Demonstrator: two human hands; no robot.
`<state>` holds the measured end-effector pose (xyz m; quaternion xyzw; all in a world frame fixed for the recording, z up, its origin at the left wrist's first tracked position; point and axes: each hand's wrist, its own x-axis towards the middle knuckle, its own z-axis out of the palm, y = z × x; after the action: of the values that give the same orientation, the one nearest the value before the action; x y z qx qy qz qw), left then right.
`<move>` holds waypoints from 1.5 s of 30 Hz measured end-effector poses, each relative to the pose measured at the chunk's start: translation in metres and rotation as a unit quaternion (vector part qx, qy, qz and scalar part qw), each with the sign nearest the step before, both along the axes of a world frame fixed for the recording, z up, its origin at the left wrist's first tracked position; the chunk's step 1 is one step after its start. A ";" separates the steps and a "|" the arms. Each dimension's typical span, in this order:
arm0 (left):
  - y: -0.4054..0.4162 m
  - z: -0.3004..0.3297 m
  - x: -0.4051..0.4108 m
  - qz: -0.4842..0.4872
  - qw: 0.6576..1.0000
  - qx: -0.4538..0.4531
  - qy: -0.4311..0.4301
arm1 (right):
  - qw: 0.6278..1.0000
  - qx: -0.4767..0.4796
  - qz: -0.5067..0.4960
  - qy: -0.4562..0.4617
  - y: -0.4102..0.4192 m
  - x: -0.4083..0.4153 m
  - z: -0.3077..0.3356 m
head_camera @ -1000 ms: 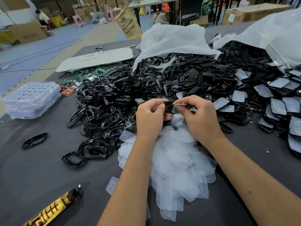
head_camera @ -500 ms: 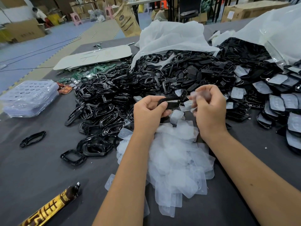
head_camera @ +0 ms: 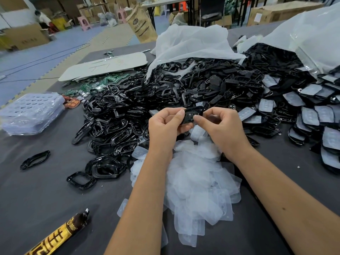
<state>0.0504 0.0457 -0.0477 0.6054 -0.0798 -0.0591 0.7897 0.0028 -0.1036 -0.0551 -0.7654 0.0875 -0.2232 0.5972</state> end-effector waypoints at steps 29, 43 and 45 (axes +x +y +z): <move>0.000 0.002 -0.005 -0.047 0.997 0.016 -0.064 | 0.997 0.060 0.037 -0.028 -0.008 -0.001 -0.001; 0.001 -0.002 -0.002 -0.029 0.998 0.035 -0.052 | 0.996 -0.071 -0.011 -0.054 0.001 -0.002 0.000; 0.001 -0.003 -0.002 -0.017 0.998 0.037 -0.047 | 0.998 -0.049 -0.001 -0.048 0.003 0.000 0.000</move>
<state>0.0487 0.0466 -0.0502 0.6347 -0.1252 -0.0470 0.7611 0.0028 -0.1004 -0.0550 -0.7819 0.0485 -0.2640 0.5626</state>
